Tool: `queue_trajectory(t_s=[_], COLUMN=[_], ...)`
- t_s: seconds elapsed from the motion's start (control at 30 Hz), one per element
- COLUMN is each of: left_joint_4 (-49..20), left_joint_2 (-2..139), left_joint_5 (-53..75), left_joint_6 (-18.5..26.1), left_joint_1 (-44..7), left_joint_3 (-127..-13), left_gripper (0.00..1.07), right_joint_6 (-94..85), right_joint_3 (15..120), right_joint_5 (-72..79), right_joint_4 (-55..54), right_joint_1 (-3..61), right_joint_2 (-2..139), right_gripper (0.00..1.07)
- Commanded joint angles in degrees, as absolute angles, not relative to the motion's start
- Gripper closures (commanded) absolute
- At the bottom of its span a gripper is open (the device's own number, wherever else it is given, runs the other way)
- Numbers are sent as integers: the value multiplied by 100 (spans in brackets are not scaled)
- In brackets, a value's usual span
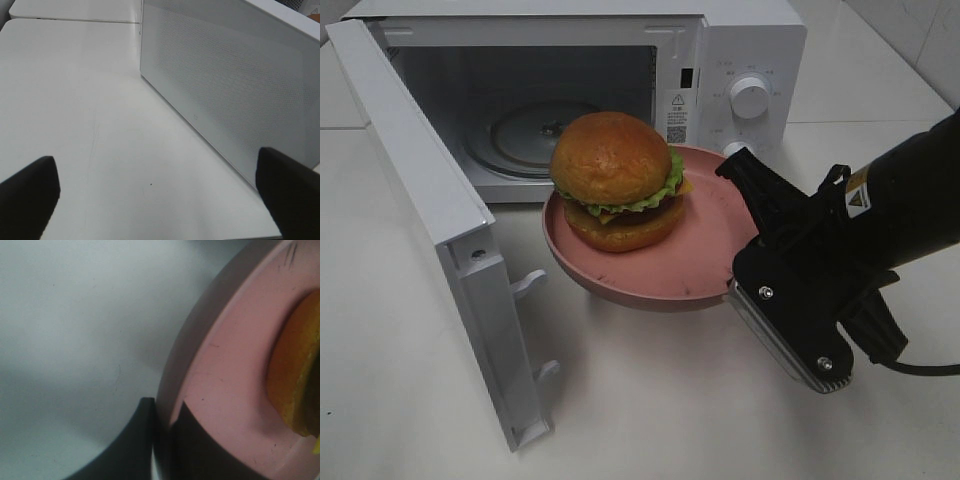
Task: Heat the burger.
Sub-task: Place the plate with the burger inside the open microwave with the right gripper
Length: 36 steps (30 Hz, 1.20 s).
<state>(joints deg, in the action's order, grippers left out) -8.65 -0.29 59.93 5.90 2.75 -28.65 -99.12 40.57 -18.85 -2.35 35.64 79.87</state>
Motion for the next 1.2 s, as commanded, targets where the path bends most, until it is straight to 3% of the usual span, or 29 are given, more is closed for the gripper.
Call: queue_trajectory(t_s=[0.03,1.2], left_joint_4=[-900,-900], left_joint_2=[-172,-172], left_joint_5=[5942,5942], left_joint_6=[590,590], left_joint_1=[298,298], left_joint_3=[-2842,-2842], left_gripper=[7,7], right_joint_6=[-9912,-9368], right_joint_3=[4154,5787], right_joint_5=[-1427,-1576], right_joint_4=[-338,-355], right_joint_1=[3558,3822], right_joint_2=[7958,9563], right_gripper=[107,107])
